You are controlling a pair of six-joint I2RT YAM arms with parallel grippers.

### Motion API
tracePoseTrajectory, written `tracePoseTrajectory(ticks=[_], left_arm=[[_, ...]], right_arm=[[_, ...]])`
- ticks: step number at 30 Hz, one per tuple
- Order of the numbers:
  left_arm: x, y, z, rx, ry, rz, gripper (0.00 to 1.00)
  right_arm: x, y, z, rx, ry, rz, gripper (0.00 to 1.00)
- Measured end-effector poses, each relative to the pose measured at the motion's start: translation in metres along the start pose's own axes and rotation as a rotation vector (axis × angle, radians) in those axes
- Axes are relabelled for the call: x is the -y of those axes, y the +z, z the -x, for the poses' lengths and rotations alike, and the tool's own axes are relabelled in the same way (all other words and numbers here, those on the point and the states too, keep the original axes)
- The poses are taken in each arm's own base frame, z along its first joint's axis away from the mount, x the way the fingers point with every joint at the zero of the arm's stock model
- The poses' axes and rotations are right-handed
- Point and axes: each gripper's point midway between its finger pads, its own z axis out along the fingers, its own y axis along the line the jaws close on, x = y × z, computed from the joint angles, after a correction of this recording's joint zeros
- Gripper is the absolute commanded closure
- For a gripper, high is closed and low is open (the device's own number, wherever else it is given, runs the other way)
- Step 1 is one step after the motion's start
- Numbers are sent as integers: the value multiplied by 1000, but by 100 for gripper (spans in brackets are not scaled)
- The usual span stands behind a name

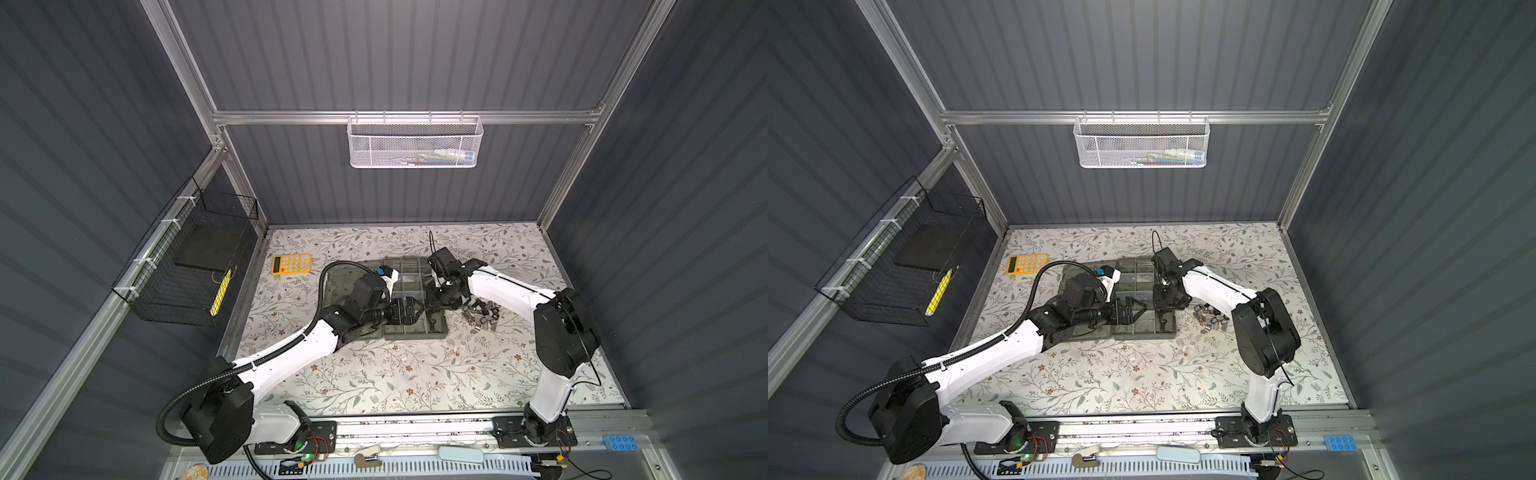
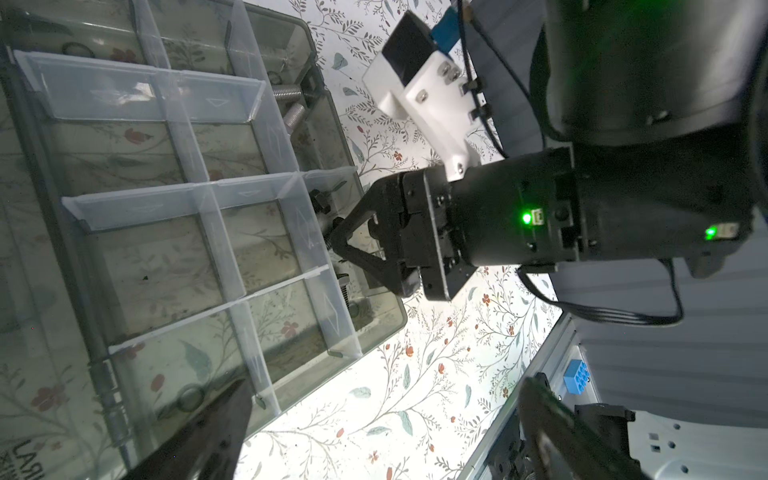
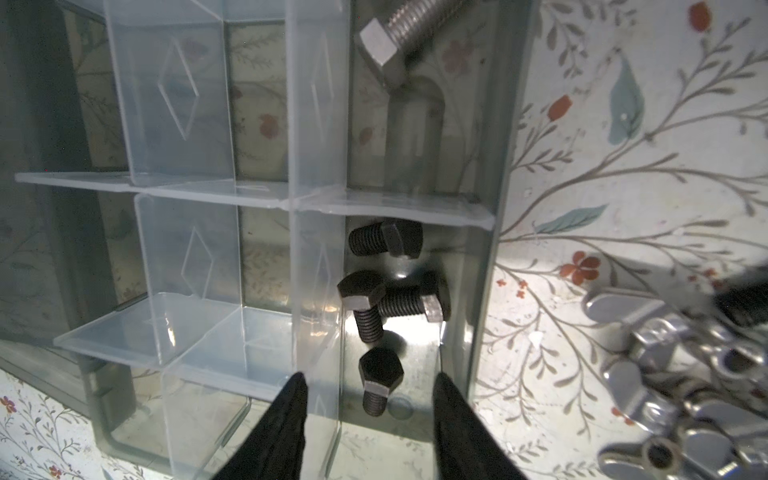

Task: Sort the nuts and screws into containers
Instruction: 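Lower the black bolt into the compartment and open the right gripper, then move the empty right gripper back over the pile of nuts and bolts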

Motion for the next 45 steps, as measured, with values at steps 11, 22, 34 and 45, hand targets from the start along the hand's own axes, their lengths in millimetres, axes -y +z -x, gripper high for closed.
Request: tracePoseTrajectory(ticks=[11,22,34,45], left_arm=[[18,-6,19,37,7,-36,0],[46,-3,19,33,38,-90,0],[56,30,9,-22,52,-97,0],[54,83,10,-73,48,-98,0]], right_arm=[[8,-35,9,75,-17,-27,36],[46,-79,10,184,44,-51,16],[120,-68,-2,163,192,-121,1],[157,-41,-4,127,268,-146,2]])
